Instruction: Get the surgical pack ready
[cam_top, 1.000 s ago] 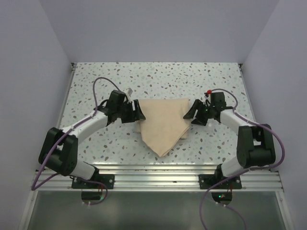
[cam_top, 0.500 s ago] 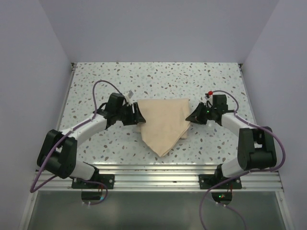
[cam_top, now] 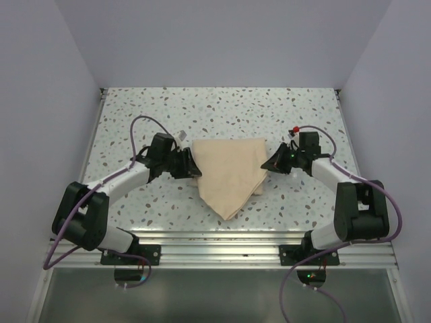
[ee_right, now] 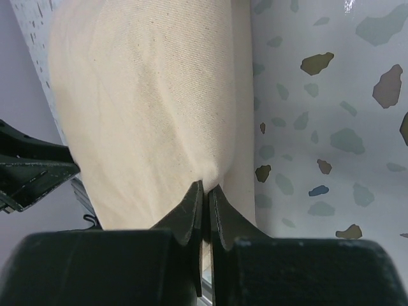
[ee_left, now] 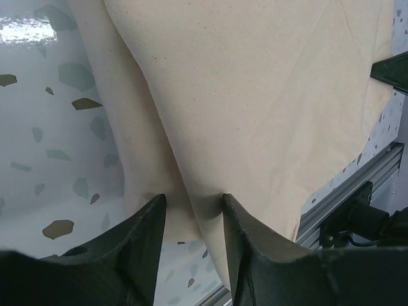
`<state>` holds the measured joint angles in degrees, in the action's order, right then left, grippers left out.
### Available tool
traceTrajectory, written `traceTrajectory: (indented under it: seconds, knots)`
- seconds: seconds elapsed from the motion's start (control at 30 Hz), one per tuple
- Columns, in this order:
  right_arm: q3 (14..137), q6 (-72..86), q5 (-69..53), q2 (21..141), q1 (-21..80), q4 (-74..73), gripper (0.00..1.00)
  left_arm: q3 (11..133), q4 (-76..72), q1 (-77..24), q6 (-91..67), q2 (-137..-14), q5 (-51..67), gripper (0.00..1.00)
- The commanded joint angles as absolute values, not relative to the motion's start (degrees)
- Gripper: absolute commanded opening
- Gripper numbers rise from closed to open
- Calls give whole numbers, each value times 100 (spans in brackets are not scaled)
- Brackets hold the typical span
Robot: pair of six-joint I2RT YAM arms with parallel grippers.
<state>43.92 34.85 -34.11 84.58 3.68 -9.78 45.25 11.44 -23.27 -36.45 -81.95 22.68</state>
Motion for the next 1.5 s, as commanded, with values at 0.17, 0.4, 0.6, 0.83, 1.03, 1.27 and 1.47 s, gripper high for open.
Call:
traceTrajectory:
  seconds: [0.17, 0.4, 0.6, 0.83, 1.03, 1.27, 1.47]
  knots:
    - [4720, 3358, -3551, 8227, 369, -1160, 0, 4719, 1222, -2303, -3639, -8314, 2557, 40]
    - [4685, 3331, -3560, 8226, 378, -1204, 0, 4922, 1275, -2312, -3656, -8455, 2715, 42]
    - [4693, 3340, -3551, 8165, 387, -1248, 0, 4816, 1081, -2320, -3814, -8499, 2891, 25]
    - [4869, 3340, -3402, 7999, 562, -1607, 0, 5632, 1869, -2215, -3455, -8648, 2734, 0]
    - [5001, 3498, -3130, 7858, 966, -1880, 0, 6477, 2618, -1697, -2980, -9043, 3199, 0]
    - [4834, 3805, -2734, 7875, 1458, -1934, 0, 6653, 2970, -1608, -2699, -9334, 3261, 0]
    - [4088, 4104, -2470, 7559, 1573, -1828, 0, 6303, 3006, -1573, -2408, -9352, 3146, 0]
